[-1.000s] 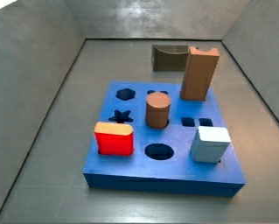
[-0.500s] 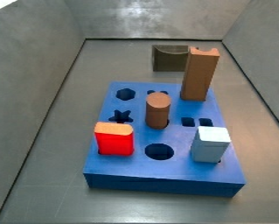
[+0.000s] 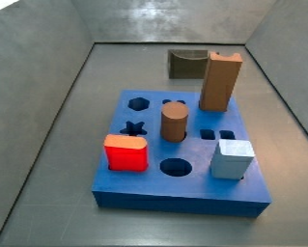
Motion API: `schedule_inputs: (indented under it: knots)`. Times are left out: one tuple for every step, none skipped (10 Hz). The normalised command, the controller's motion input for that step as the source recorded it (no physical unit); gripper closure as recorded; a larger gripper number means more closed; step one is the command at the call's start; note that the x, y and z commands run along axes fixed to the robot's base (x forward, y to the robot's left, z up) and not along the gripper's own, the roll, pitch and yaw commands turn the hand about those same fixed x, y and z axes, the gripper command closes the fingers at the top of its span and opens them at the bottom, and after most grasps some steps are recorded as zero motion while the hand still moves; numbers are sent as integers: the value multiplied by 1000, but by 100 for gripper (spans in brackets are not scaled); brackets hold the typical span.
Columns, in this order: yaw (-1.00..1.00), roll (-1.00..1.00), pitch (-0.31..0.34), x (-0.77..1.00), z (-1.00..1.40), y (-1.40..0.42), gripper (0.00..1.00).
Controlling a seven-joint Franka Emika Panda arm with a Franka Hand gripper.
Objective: Pick up the hexagon object. Move up. Move to above the board. Insert the hexagon object.
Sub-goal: Move to above the board, then insert the hexagon object.
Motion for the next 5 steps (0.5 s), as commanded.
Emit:
schedule_inputs:
  knots:
    - [9, 39, 108, 171, 40, -254, 100]
    - [-309, 0, 89, 297, -1000, 620, 100]
    - [-134, 0, 34, 266, -1000, 600, 100]
    - [-11, 3, 0, 263, -1000, 563, 100]
    - [0, 0, 0, 277, -1000, 446, 100]
